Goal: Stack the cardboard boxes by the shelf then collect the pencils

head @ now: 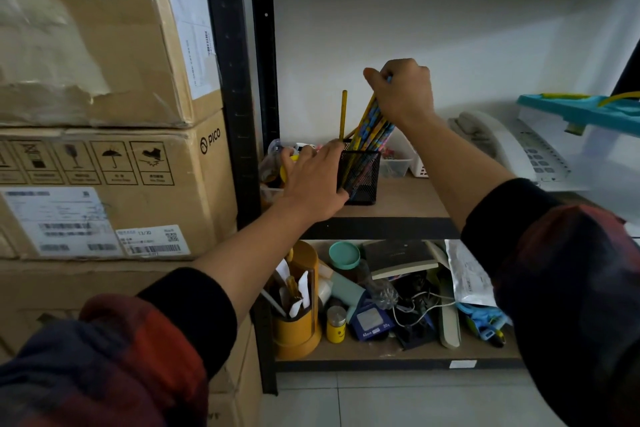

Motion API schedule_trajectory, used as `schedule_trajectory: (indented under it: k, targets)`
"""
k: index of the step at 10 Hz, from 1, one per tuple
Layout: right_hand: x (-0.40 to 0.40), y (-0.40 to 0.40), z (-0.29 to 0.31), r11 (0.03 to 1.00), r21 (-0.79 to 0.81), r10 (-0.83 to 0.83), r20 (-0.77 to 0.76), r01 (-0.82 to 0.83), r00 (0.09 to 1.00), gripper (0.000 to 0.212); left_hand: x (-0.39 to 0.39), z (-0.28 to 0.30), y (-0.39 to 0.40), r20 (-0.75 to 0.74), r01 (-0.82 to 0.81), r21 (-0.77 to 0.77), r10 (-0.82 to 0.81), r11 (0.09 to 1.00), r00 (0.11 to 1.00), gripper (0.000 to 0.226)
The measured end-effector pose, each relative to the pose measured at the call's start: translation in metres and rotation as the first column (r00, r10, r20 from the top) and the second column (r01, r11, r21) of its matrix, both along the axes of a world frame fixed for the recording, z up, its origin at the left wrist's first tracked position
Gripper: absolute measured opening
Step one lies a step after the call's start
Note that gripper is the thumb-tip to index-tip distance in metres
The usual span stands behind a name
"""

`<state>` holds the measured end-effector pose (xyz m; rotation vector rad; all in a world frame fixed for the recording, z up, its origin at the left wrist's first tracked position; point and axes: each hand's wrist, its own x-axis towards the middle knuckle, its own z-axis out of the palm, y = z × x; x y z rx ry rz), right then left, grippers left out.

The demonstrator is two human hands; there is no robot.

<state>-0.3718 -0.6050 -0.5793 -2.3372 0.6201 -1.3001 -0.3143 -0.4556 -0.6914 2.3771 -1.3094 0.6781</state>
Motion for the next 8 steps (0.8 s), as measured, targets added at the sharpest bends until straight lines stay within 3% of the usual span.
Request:
schedule_trajectory:
  k: [1, 2, 3, 4, 6, 8]
  targets:
    - [-0.003, -0.001, 0.004, 0.998, -0.067, -0.002, -0.064, -0.002, 0.998, 0.042, 0.0, -0.001, 0.0, 0.003, -0.006, -0.005, 0.006, 1.0, 1.0, 0.079]
    - [-0.005, 0.001, 0.008, 0.996, -0.086, -0.014, -0.029, 0.012, 0.999, 0.041, -0.001, -0.002, -0.001, 0.012, -0.01, -0.009, 0.01, 1.0, 1.0, 0.079]
    - [-0.004, 0.0, 0.012, 0.998, -0.06, -0.026, -0.065, 0.022, 0.998, 0.03, -0.001, -0.002, 0.0, 0.017, -0.007, -0.004, 0.007, 1.0, 1.0, 0.079]
    - [-0.005, 0.004, 0.015, 0.999, -0.036, -0.039, -0.215, 0.032, 0.976, 0.018, -0.001, -0.001, 0.0, 0.015, -0.006, 0.0, 0.006, 1.0, 1.0, 0.08]
    - [-0.003, 0.013, 0.016, 0.998, -0.037, -0.063, -0.362, 0.053, 0.93, 0.03, -0.001, 0.0, -0.001, -0.003, -0.044, 0.017, 0.044, 0.999, 0.999, 0.092]
    - [-0.009, 0.014, 0.009, 0.995, -0.006, -0.098, -0.17, 0.098, 0.981, 0.042, -0.002, 0.005, -0.001, -0.06, -0.052, 0.028, 0.054, 0.998, 0.997, 0.103]
